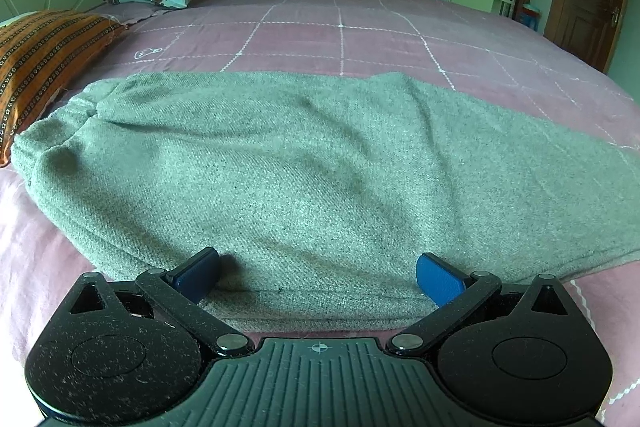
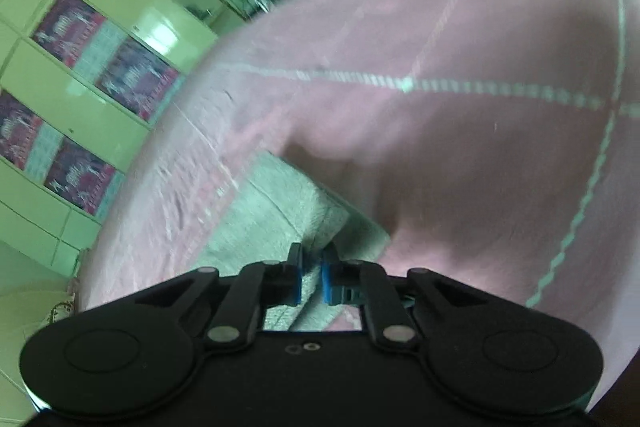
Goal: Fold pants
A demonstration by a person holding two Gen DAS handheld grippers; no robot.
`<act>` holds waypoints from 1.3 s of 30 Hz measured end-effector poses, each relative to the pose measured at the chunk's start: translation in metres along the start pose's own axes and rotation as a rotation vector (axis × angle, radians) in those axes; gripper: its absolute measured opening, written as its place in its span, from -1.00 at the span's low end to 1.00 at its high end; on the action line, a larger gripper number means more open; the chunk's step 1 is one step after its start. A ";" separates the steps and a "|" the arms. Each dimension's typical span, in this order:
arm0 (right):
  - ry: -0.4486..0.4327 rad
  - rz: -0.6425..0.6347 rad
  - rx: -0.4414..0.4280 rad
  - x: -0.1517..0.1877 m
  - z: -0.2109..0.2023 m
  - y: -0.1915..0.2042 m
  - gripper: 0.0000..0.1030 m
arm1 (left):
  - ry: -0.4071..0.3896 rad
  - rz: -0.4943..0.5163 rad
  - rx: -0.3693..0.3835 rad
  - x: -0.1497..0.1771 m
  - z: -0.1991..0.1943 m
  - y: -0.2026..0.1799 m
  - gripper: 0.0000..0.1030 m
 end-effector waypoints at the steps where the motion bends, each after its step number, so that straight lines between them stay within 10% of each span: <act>1: -0.018 -0.005 -0.006 -0.001 -0.006 0.001 -1.00 | -0.001 0.003 0.001 0.000 0.000 0.000 0.99; 6: 0.077 -0.041 0.055 0.005 0.028 -0.009 -0.96 | 0.001 0.008 0.006 0.000 0.000 0.000 0.99; 10: -0.028 -0.117 0.057 -0.006 -0.005 0.005 -0.56 | -0.024 0.004 -0.006 -0.004 -0.007 0.001 0.98; 16: 0.040 -0.312 -0.096 0.018 -0.014 0.064 -0.57 | -0.135 -0.095 -0.086 -0.024 -0.034 0.046 0.81; 31: 0.409 -1.059 -0.509 0.292 0.046 0.354 -0.61 | -0.093 -0.222 -0.344 -0.035 -0.002 0.158 0.39; 35: 0.518 -1.301 -0.484 0.382 0.071 0.385 -0.70 | -0.071 -0.308 -0.302 -0.023 0.018 0.172 0.47; 39: 0.508 -1.221 -0.439 0.386 0.096 0.401 -0.72 | -0.080 -0.300 -0.285 -0.024 0.029 0.181 0.63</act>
Point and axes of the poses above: each gripper's, at about its wrist camera, not at the fingertips, and z roughly the way its jaws point, y to its left, x to its underside, the point moved 7 cm from there along z, roughly the way its jaws point, and after that the axes turned 3 degrees about x, right-handed, at the moved point
